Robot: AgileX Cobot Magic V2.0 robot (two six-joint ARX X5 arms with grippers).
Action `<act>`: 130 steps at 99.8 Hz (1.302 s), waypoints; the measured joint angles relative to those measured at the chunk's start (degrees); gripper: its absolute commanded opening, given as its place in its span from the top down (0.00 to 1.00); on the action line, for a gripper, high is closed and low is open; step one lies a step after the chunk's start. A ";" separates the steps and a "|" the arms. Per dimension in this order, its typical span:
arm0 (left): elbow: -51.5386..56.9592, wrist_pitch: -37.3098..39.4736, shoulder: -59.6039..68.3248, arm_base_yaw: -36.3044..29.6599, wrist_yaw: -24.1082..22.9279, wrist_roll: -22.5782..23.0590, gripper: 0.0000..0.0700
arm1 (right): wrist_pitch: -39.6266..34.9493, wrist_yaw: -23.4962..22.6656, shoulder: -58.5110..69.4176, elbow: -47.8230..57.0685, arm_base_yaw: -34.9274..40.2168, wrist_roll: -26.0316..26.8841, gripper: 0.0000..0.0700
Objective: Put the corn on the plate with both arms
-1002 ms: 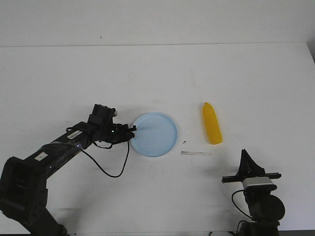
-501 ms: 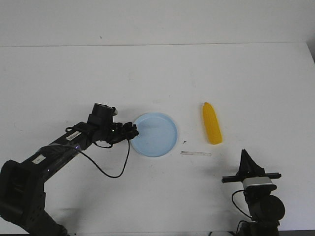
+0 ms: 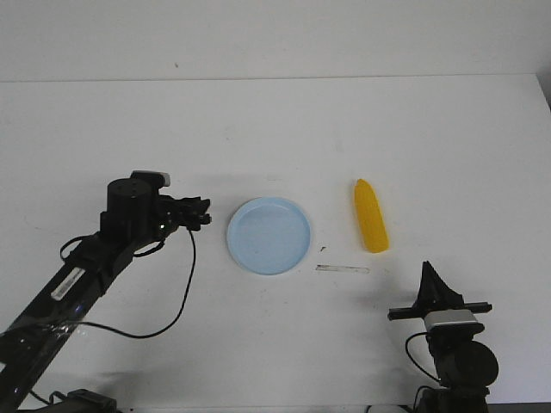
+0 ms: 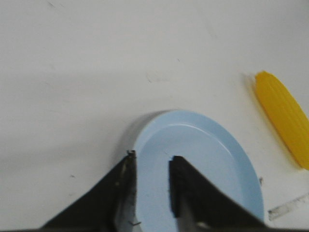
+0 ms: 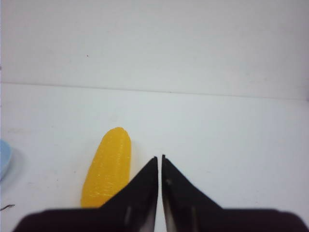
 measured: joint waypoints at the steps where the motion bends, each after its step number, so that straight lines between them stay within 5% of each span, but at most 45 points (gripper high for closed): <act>1: -0.31 0.28 -0.26 0.09 -0.35 0.04 1.00 | 0.00 -0.02 0.00 0.00 0.00 0.00 0.98; 16: -11.63 11.15 -9.27 3.04 -7.63 0.68 1.00 | 0.00 -0.02 0.00 0.00 0.00 0.00 0.98; 35: -24.39 20.96 -23.54 8.50 -9.29 2.01 1.00 | 0.00 0.00 0.00 0.00 0.00 0.00 0.98; 57: -32.70 17.94 -40.98 12.20 -9.27 7.89 1.00 | 0.00 0.00 0.00 0.00 0.00 0.00 0.98; 85: -36.22 9.05 -59.54 16.52 -9.29 9.09 1.00 | 0.00 -0.02 0.00 0.00 0.00 0.00 0.98; 130: -36.22 8.94 -64.65 17.44 -9.66 9.46 1.00 | 0.00 0.00 0.00 0.00 0.00 0.00 0.98</act>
